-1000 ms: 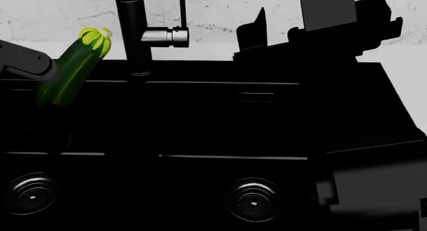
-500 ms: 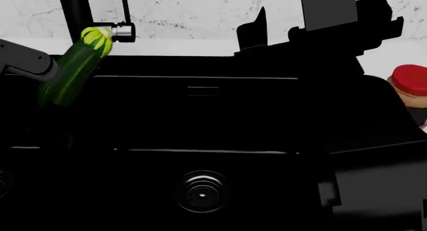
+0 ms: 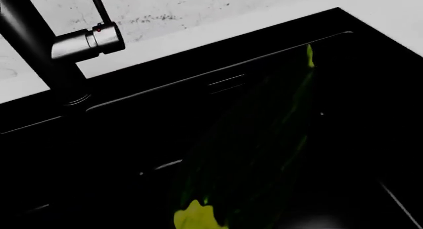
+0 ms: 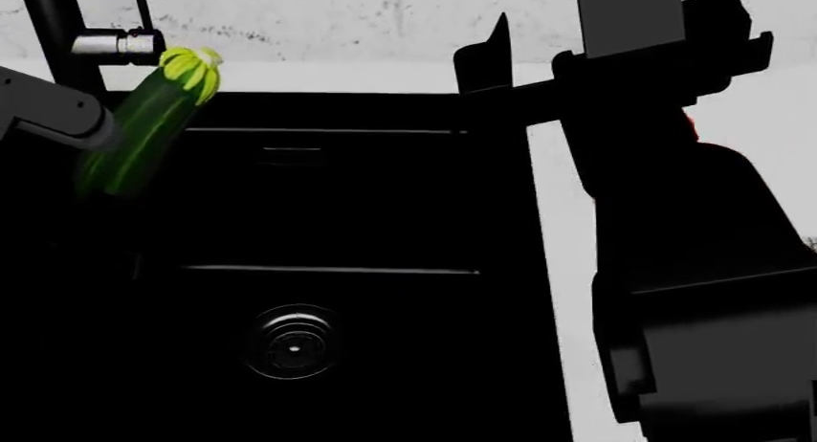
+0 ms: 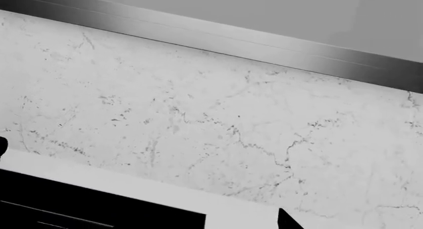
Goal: Pick the zucchini from the sink and place it on the plate located on the counter
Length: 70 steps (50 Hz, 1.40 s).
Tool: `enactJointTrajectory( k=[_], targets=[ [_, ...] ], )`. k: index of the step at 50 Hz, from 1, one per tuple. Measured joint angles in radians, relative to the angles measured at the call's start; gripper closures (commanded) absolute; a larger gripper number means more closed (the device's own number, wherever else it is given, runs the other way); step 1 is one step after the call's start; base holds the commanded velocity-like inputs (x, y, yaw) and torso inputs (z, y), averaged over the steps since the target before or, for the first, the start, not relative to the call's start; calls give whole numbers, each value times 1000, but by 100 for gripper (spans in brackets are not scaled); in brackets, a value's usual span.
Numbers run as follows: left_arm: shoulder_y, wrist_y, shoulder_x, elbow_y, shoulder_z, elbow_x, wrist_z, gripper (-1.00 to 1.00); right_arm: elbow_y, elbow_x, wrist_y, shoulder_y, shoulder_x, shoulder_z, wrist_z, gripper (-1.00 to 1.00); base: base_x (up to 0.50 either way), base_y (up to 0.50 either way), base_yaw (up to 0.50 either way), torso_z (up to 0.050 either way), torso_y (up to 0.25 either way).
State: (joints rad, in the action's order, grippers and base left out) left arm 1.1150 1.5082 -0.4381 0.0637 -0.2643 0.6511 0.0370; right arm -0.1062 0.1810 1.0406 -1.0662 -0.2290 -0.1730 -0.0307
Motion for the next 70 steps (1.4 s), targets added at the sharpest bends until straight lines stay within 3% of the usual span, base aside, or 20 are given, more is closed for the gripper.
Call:
enactJointTrajectory(
  k=[70],
  targets=[
    [32, 0, -12, -2, -38, 95, 60, 100, -18, 36, 9, -3, -15, 3, 17, -100, -66, -338, 0, 0, 0]
  ],
)
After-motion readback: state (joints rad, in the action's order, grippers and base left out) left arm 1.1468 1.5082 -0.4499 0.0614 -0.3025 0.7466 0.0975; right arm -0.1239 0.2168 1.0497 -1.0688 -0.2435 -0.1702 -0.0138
